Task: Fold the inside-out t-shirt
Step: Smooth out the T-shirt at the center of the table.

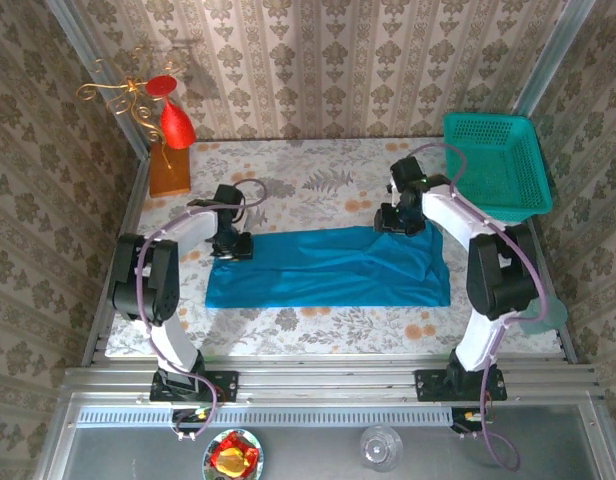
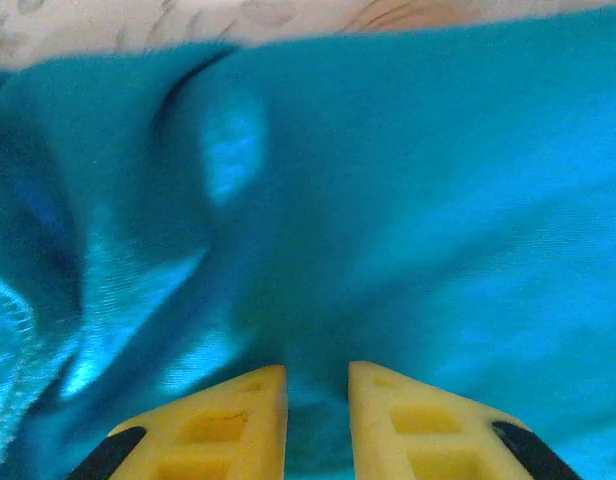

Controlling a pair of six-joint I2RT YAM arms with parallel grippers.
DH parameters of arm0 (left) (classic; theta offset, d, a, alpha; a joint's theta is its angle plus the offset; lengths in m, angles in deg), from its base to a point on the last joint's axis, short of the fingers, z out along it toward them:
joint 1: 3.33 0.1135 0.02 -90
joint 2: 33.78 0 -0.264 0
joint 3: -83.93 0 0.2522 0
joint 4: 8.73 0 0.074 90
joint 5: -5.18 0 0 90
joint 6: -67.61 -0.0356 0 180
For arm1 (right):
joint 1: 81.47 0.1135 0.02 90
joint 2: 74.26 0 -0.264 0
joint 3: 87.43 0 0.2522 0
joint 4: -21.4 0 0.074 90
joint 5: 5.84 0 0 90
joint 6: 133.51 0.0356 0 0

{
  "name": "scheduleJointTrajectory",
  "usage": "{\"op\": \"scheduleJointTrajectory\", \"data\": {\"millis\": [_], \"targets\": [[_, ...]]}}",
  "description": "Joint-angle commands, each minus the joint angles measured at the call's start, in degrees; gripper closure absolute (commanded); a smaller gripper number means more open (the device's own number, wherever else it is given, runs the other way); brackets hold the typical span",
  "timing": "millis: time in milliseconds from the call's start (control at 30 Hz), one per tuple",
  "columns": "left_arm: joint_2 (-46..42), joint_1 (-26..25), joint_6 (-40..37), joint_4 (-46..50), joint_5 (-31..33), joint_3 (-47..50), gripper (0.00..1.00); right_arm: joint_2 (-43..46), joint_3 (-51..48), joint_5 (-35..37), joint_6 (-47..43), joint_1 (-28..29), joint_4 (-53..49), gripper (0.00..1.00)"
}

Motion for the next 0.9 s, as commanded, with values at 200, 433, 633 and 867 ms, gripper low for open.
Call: {"op": "scheduleJointTrajectory", "data": {"millis": [200,433,633,867], "targets": [[-1.0,3.5,2.4,0.9,-1.3,0.7,0.75,-7.1,5.9,-1.6,-3.7,0.7,-4.9,0.49],[-4.0,3.6,4.5,-1.2,-5.8,0.8,0.75,-6.1,6.2,0.3,-2.6,1.6,-8.2,0.87],[-7.5,3.5,5.2,-1.3,-5.4,0.5,0.76,3.2,-1.4,1.6,1.8,3.3,-10.1,1.00],[-8.5,3.0,5.7,-1.8,-5.7,-0.2,0.76,17.0,-18.1,1.4,14.6,9.4,-7.8,1.00]]}}
